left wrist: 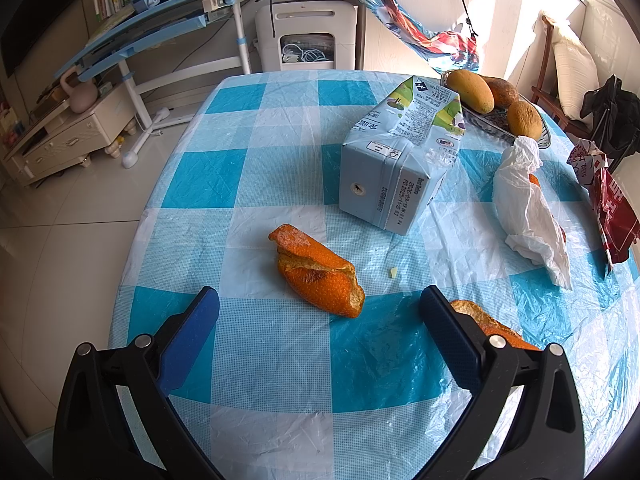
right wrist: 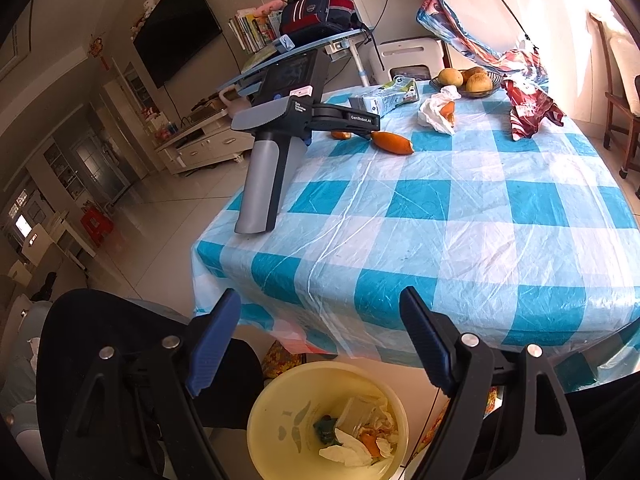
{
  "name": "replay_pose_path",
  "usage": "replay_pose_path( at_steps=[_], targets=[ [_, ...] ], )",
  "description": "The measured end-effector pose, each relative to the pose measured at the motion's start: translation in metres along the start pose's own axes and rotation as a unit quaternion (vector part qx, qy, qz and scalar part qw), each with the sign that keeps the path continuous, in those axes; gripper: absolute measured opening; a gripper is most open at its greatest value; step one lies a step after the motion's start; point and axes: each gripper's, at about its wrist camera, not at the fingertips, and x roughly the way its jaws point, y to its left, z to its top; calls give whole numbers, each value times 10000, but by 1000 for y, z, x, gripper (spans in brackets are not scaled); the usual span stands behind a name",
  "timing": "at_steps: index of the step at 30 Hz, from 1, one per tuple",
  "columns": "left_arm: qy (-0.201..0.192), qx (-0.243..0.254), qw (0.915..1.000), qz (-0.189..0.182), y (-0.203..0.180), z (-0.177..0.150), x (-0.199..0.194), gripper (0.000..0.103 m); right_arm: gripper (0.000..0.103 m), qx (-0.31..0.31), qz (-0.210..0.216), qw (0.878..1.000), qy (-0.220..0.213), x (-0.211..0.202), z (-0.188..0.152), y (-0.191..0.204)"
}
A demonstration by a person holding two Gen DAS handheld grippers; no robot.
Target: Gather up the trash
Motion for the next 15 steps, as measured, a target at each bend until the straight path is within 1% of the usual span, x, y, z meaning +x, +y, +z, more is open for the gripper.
replay_pose_path(
  at_steps=[15],
  targets=[
    [0, 0, 10000, -1, 0, 0, 0, 97, 78, 9, -7, 10000, -26, -1, 0, -1]
  ],
)
